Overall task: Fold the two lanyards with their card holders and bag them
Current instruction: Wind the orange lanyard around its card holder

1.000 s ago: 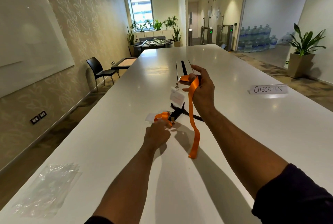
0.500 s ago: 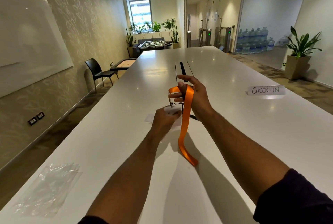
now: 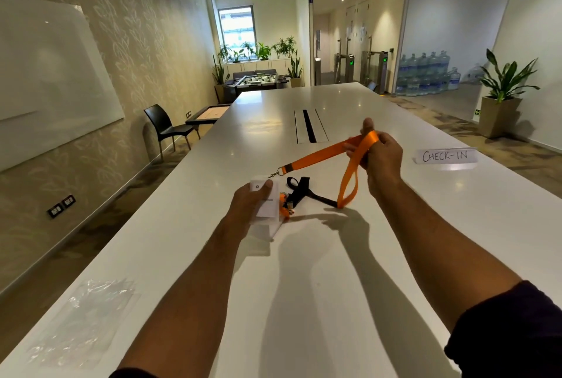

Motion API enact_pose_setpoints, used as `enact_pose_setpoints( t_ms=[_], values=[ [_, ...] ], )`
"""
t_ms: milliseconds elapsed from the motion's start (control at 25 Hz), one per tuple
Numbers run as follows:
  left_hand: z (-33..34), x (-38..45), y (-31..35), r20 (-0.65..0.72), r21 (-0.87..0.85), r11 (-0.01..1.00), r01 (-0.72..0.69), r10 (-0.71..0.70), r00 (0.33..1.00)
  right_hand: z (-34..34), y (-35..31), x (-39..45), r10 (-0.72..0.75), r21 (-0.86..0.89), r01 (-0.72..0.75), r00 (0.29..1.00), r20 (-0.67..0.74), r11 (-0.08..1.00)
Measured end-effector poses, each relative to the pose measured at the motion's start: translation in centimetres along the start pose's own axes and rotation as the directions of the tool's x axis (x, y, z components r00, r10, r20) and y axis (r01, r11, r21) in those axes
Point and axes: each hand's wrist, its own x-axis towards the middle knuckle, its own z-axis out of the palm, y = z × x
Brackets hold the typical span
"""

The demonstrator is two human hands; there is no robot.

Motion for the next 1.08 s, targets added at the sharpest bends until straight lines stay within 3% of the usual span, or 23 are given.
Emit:
enact_pose_setpoints(
  t_ms=[120,200,280,320,400,440,480,520,600,680,920,1080],
  values=[
    [-0.8,-0.4,0.8,0.053,0.002,1.0,0.024,-0.024,0.998,-1.6,0.6,1.1,0.323,-0.085,-0.329,0.943,-0.078,0.94],
    [-0.8,-0.8,1.5,0.117,0.012,1.0,0.016,-0.017,0.993,-2.9,2.0,1.1,0.374,-0.46,-0.372,0.923,-0.091,0.806],
    [-0.6,-1.1,2.3,0.143,-0.018,0.999,0.037,-0.034,0.989,-4.3,3.1,1.1,0.376,-0.856,-0.151,0.925,0.053,0.494],
    [-0.4,-1.3,2.7,0.143,-0.037,0.998,0.058,-0.052,0.988,-4.6,3.2,1.0,0.431,-0.952,-0.018,0.894,0.121,0.304],
    [-0.1,-1.6,3.3,0.135,-0.042,0.997,0.069,-0.063,0.989,-4.3,2.9,0.3,0.584,-0.984,0.179,0.796,0.158,0.023],
    [0.2,-1.7,3.5,0.139,-0.033,0.998,0.062,-0.057,0.989,-3.5,2.7,-0.2,0.62,-0.96,0.28,0.757,0.204,-0.025],
    [0.4,-1.7,3.6,0.153,-0.026,0.998,0.051,-0.047,0.987,-2.6,2.7,-0.7,0.615,-0.928,0.373,0.728,0.302,0.014],
    [0.7,-1.8,3.8,0.177,-0.028,0.999,0.039,-0.033,0.984,-1.7,2.8,-1.2,0.573,-0.891,0.431,0.698,0.428,0.141],
    [1.4,-1.7,4.1,0.23,-0.048,0.999,0.016,-0.004,0.973,0.4,3.0,-2.5,0.446,-0.776,0.385,0.654,0.611,0.498],
    [1.9,-1.3,4.1,0.257,-0.047,0.999,-0.01,0.022,0.966,2.0,3.1,-3.7,0.338,-0.627,0.322,0.625,0.703,0.709],
    [1.9,-1.0,4.6,0.32,-0.128,0.992,-0.017,0.057,0.946,2.5,5.4,-5.7,0.125,-0.409,0.246,0.709,0.694,0.879],
    [2.1,-1.2,4.8,0.33,-0.154,0.987,-0.039,0.088,0.94,2.5,6.4,-6.2,0.035,-0.312,0.138,0.871,0.49,0.94]
  ],
)
